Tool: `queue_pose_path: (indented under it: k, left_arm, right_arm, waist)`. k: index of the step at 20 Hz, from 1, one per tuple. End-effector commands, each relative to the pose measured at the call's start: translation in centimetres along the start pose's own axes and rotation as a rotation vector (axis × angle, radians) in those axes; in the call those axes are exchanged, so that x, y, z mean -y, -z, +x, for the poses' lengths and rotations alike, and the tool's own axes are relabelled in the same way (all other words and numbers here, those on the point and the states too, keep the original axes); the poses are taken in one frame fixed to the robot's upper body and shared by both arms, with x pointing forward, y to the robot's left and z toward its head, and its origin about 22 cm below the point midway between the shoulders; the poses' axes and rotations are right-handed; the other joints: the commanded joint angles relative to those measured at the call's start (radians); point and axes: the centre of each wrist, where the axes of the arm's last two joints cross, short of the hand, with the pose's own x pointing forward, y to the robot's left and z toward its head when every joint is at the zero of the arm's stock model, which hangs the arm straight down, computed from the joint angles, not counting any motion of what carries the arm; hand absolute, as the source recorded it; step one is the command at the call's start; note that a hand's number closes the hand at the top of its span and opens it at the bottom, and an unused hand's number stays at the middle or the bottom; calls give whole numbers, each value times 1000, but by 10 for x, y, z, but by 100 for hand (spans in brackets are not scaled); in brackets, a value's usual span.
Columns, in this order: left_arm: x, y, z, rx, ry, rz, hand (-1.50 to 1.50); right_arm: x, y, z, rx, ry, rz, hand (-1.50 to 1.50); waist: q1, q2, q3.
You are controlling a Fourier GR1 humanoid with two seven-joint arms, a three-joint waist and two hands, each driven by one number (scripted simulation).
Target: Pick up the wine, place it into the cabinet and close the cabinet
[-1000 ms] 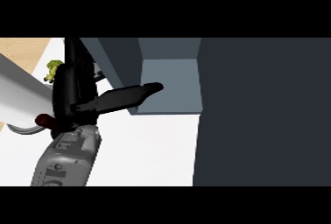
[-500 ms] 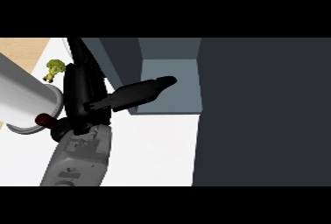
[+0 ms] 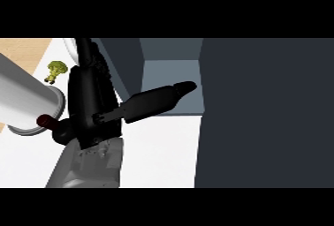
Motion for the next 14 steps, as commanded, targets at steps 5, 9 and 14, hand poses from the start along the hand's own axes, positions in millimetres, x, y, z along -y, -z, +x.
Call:
queue_pose_path:
  k: [5,9,14]
  left_arm:
    - [6,-19,21,7,9,19,-150]
    - [-15,-12,35,-7,20,49,-150]
    - [-34,-23,19,16,60,100,-150]
  right_arm:
    - [-10,-31,51,70,0,-7,-150]
    - [-4,-26,49,70,-1,-5,-150]
    - [-7,-35,54,57,-9,-2,-150]
  waist:
    - [3,-2,5]
    - [8,0,5]
    - [4,-1,5]
